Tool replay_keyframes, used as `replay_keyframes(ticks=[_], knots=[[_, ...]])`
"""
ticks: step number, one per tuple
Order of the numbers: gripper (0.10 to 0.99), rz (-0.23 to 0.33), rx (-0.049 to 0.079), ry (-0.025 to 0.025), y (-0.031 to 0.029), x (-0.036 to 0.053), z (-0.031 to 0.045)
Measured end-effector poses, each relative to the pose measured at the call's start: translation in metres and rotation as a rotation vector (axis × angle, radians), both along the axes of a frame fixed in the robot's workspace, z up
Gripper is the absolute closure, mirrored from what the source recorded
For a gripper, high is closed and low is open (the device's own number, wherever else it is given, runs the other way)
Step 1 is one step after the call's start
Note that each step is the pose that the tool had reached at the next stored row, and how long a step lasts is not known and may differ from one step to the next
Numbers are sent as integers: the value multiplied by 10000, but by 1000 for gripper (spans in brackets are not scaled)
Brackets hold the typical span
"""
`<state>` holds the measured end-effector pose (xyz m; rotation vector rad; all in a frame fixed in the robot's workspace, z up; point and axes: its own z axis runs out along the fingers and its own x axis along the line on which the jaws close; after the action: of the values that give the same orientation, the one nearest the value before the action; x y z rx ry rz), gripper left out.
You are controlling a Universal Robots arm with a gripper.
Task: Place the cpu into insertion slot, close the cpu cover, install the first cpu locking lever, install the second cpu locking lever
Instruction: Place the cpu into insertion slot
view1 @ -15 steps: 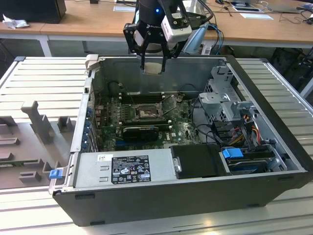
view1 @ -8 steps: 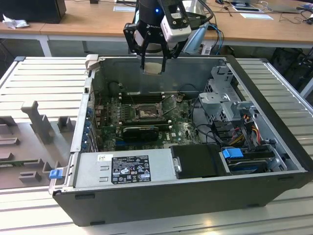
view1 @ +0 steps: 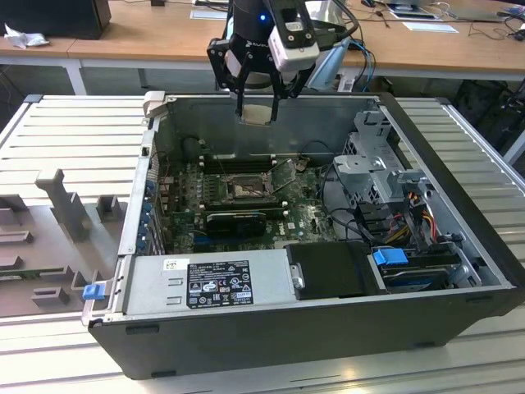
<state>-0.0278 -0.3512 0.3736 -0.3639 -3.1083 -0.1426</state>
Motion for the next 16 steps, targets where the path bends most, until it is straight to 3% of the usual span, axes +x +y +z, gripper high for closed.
replay_keyframes(ticks=[16], knots=[[557,-339,0,0,0,0,0]])
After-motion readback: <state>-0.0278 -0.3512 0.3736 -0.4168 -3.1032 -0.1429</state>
